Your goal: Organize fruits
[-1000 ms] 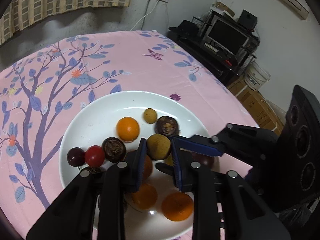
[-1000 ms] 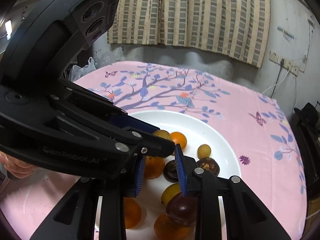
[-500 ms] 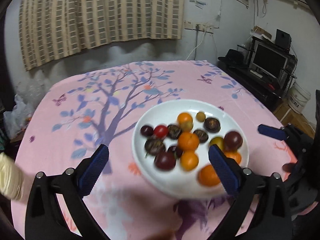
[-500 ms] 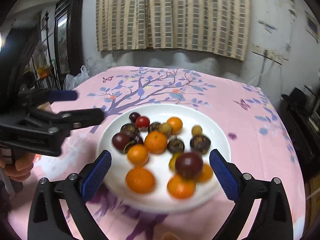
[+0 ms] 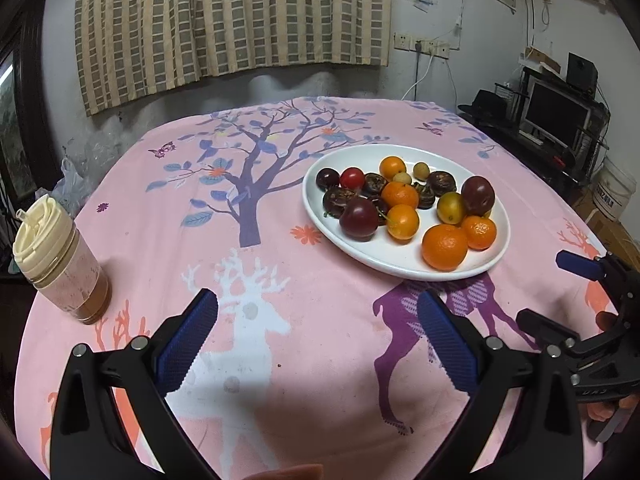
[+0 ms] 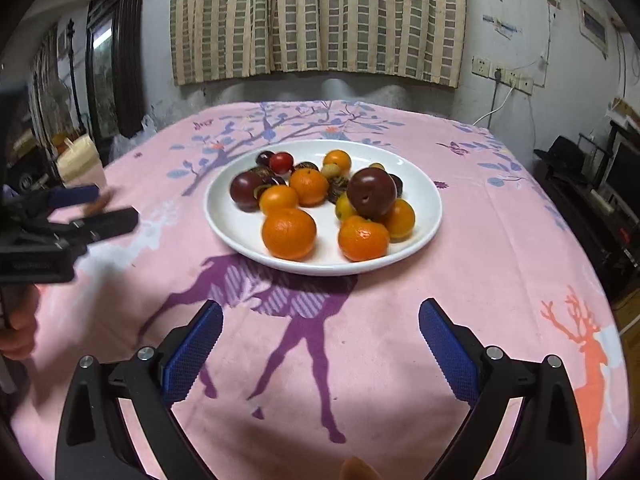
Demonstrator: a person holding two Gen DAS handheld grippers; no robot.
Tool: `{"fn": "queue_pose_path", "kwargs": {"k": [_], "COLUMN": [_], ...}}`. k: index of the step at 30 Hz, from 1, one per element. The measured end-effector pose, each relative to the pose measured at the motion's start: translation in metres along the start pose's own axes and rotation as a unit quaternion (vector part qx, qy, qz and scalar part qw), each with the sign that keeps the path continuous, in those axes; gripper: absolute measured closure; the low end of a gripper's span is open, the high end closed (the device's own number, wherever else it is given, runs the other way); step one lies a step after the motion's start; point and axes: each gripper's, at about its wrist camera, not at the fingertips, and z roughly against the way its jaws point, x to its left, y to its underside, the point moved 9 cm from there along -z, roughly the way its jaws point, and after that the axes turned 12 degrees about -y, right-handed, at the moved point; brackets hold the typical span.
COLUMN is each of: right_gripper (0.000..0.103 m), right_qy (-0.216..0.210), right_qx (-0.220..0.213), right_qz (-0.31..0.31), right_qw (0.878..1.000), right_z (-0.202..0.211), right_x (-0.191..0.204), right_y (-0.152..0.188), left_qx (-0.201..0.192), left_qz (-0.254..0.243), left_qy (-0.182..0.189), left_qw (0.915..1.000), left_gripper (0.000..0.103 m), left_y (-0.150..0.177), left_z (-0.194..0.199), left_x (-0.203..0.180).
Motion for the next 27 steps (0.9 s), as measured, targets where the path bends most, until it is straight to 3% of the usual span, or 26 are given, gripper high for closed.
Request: {"fn": "queue_pose_path", "kwargs": {"k": [27], "right_gripper": [0.004], "right_qy": [0.014], "right_qx": [0.006], "right_qz": [-0.013], "right_qw": [1.0], "right_z": [-0.002], "right_x": [-0.01], "right_y": [0.003], "left_qx": [0.002], "left_qz": [-0.019], "left_qy": [0.004], "left_qw": [0.9998], "left_gripper": [0.005], "left_y": [0.007], "left_z": [0.003], "left_x": [-0.015]}}
